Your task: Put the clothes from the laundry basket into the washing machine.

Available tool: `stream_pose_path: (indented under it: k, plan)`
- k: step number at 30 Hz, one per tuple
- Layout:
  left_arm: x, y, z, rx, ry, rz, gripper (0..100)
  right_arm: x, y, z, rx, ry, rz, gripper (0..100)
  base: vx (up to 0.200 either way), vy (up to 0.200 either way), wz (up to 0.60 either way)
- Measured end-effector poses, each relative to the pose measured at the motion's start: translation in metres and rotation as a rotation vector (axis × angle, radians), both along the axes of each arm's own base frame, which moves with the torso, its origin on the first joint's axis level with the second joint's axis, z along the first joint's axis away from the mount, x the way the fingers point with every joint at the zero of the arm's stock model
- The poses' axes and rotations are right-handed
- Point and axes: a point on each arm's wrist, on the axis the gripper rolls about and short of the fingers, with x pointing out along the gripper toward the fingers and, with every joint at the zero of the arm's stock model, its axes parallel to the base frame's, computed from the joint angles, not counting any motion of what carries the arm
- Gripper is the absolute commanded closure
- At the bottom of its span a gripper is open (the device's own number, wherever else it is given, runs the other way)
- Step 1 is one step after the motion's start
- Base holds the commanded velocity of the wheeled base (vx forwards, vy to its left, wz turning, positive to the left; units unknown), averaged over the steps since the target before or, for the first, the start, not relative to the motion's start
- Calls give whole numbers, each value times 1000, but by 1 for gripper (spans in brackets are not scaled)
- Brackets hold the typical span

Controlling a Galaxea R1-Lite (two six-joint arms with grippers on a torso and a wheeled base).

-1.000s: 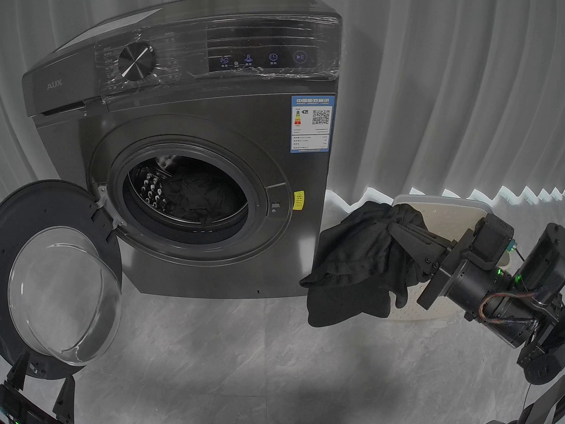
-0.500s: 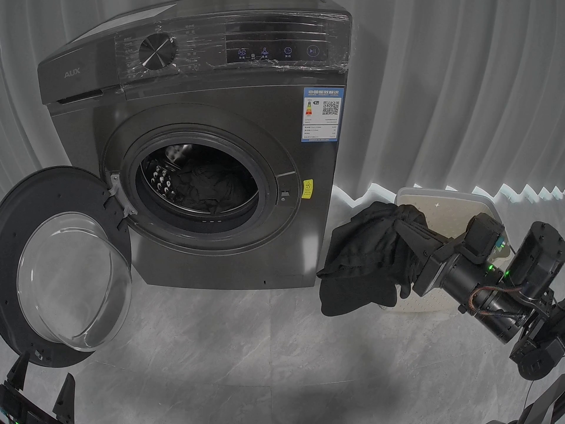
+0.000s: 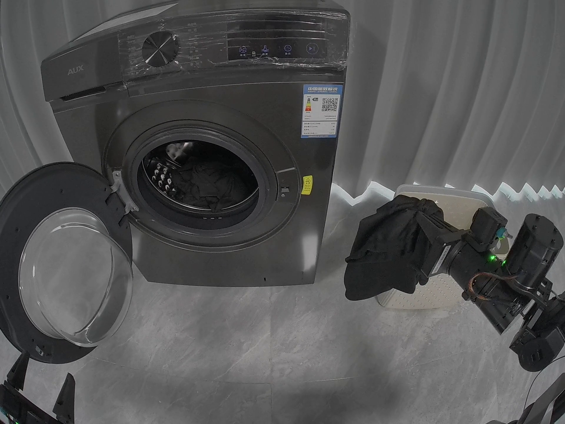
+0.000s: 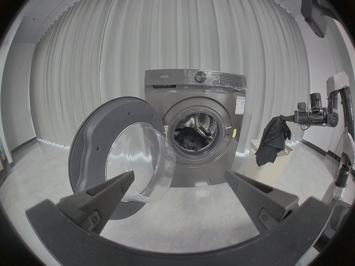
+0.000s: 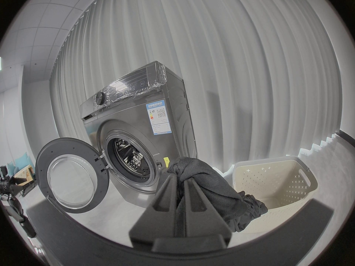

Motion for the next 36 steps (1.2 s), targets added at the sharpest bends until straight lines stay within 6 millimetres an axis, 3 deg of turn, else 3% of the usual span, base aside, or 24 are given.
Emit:
stream_pose_path:
  k: [7,13,25,36]
  plan:
    - [0,0,0,0,0,1,0,2,1,-3,-1,11,-1,100,-171,0,0]
    - [0,0,0,0,0,0,0,2,1,-5,-5,18,-1,100,0,0,0]
    - [0,0,0,0,0,1,0,1,5,-7,-9,27,17,100,0,200,0]
    - [0,0,0,-2,0,1,0,-1,23,-11,9,32,88,100,0,200,0]
